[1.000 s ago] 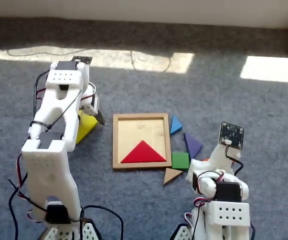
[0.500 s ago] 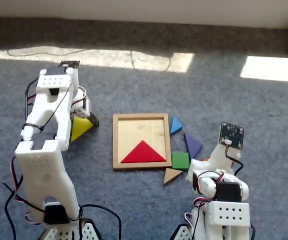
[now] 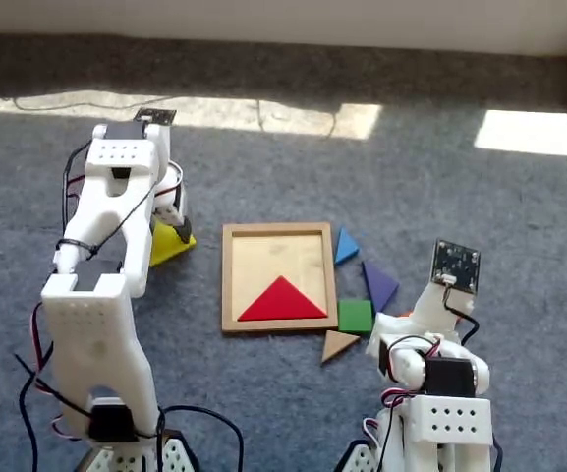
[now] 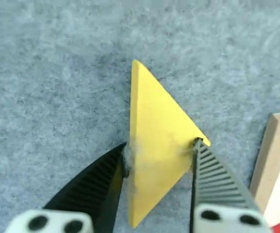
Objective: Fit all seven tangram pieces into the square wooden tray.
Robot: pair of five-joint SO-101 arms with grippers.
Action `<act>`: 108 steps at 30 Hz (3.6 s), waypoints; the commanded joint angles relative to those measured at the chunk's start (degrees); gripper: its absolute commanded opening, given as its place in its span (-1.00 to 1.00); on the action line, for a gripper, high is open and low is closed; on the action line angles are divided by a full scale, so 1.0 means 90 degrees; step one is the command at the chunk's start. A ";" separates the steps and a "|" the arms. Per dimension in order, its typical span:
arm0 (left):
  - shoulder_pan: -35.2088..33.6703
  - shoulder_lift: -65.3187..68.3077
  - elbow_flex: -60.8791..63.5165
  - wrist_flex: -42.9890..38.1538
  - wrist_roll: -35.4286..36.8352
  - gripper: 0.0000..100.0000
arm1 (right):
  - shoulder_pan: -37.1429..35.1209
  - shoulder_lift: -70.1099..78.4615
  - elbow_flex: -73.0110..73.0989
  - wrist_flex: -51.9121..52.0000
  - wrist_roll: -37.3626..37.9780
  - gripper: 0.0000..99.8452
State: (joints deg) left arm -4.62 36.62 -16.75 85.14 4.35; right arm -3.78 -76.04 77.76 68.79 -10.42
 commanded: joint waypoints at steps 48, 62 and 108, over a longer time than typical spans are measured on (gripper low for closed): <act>0.3199 -0.2056 -0.0122 0.1055 0.0010 -0.99 | 0.0142 -0.0063 -0.0044 -0.0132 0.0000 -0.71; 0.3531 -0.1763 0.0298 0.0264 0.0000 -0.97 | 0.0698 -0.0063 -0.0112 -0.0142 0.0000 -0.71; 0.1275 -0.1763 0.1802 -0.2393 0.0049 -0.53 | 0.0650 -0.0063 -0.0063 -0.0142 0.0000 -0.71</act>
State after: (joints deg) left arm 7.52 21.41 -2.33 67.38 4.88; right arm 2.02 -76.04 77.76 68.79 -10.42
